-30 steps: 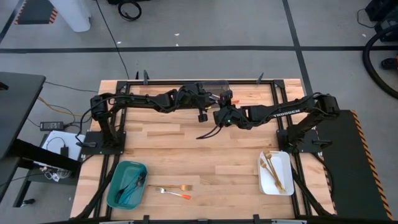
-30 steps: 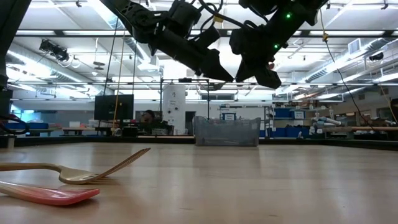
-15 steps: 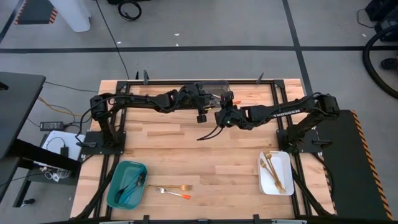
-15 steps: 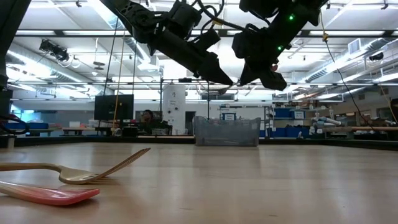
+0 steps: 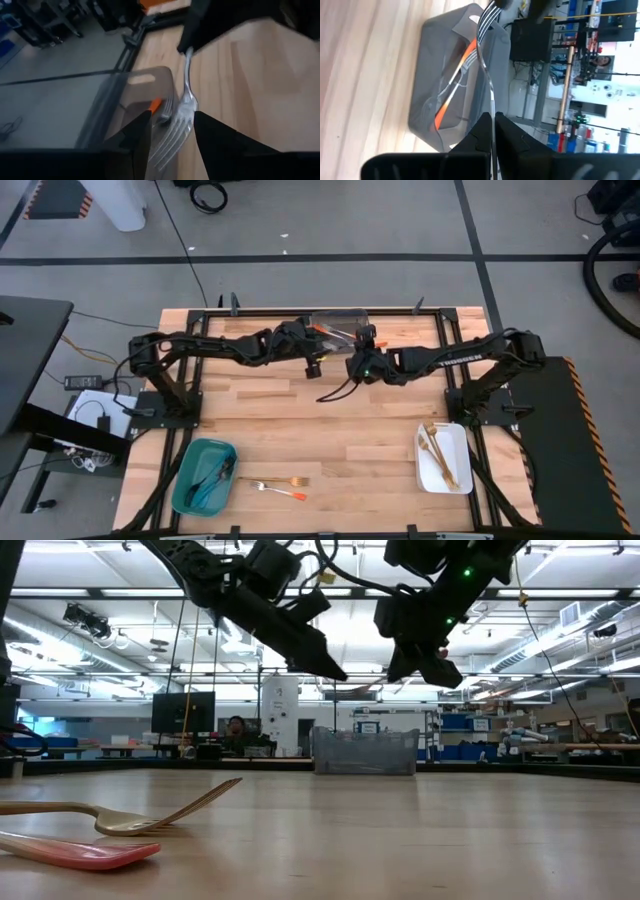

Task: Sort silverware by color (type)
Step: Put the orange fork into the black bin

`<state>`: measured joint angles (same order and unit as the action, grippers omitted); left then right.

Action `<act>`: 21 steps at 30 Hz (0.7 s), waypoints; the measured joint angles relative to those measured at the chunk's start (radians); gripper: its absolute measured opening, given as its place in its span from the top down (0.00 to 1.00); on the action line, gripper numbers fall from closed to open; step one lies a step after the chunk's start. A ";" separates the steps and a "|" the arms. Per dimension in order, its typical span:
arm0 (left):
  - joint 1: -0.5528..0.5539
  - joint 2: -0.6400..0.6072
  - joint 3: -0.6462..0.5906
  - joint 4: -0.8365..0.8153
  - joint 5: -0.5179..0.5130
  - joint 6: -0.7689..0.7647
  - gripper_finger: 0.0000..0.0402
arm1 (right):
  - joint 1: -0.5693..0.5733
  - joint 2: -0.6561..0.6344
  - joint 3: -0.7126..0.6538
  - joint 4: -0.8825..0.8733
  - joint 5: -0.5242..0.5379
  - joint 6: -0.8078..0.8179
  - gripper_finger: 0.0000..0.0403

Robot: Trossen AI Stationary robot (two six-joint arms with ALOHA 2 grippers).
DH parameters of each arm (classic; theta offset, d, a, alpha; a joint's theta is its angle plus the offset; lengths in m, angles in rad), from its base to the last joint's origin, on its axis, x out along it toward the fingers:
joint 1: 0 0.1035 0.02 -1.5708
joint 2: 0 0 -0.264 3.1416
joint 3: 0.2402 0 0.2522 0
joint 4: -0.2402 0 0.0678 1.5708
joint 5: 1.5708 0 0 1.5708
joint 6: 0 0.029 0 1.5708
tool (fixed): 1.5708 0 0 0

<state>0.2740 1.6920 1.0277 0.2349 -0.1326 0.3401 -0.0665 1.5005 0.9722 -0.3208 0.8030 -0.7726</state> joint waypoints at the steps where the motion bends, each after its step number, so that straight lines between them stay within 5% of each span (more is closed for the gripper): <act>1: -0.002 -0.008 -0.007 0.002 -0.007 0.002 0.61 | -0.007 0.000 0.000 0.003 -0.011 0.005 0.97; 21: -0.050 -0.261 -0.260 0.056 -0.170 -0.012 0.61 | -0.178 0.011 0.000 0.050 -0.249 0.077 0.97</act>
<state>0.2239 1.4312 0.7673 0.2913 -0.3024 0.3285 -0.2449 1.5119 0.9722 -0.2710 0.5536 -0.6954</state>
